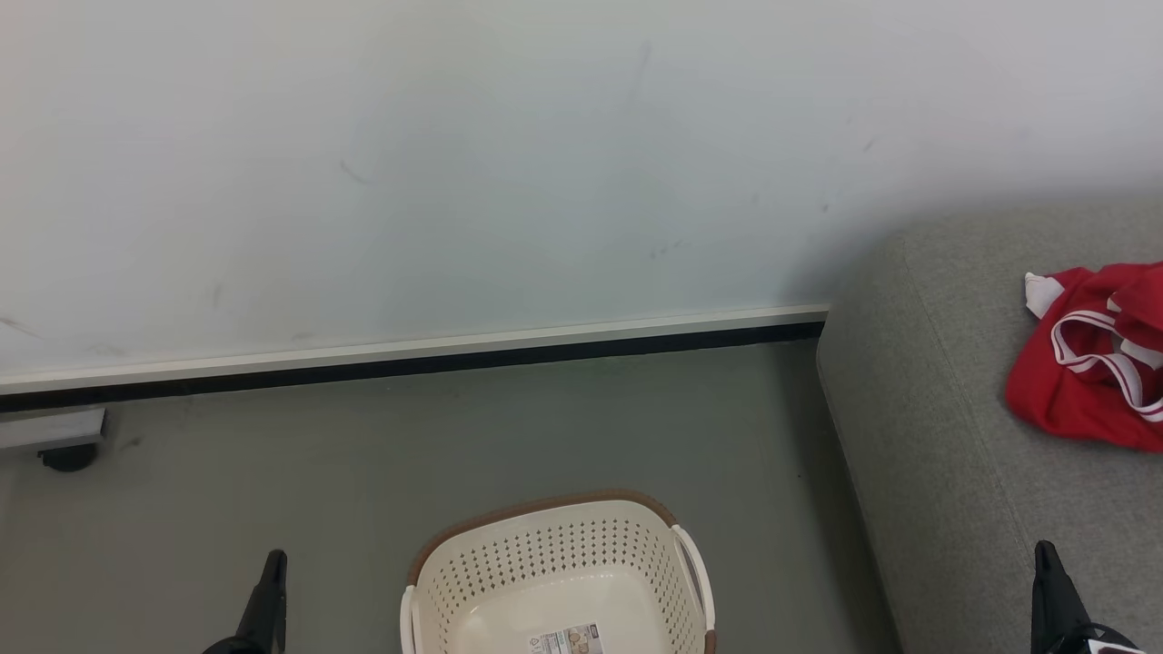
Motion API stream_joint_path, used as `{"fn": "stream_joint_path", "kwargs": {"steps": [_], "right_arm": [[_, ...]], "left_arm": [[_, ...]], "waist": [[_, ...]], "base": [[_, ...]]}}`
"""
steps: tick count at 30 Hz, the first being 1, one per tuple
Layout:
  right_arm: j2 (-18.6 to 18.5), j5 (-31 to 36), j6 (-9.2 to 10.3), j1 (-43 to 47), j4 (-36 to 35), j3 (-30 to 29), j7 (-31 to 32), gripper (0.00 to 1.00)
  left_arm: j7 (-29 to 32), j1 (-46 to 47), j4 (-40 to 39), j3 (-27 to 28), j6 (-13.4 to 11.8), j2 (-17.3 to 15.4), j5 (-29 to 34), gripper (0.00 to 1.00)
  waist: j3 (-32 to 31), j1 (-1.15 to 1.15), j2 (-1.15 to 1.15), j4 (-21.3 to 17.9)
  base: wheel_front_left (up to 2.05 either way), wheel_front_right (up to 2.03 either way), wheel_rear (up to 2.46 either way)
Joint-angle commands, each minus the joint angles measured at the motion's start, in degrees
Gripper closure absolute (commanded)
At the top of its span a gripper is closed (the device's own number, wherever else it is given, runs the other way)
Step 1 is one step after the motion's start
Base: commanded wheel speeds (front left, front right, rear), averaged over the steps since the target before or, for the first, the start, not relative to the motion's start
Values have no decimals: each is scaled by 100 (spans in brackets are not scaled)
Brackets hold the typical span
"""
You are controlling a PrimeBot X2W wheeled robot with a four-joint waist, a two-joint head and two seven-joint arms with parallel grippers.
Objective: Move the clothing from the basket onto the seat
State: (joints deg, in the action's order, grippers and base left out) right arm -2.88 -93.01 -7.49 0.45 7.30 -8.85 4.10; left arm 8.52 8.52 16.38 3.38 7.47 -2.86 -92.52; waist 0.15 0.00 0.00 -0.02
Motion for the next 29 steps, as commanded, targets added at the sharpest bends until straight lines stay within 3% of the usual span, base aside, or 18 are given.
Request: {"fn": "stream_joint_path", "kwargs": {"steps": [1,29], "right_arm": [[1,-32,0,8,4,2,28,100],[1,-32,0,8,5,1,28,100]], "left_arm": [[-1,35,14,18,16,-3,-19,100],[-1,35,13,18,17,-3,-20,100]], "waist": [[0,0,0,0],[0,0,0,0]], "base": [[0,0,0],[0,0,0]]}}
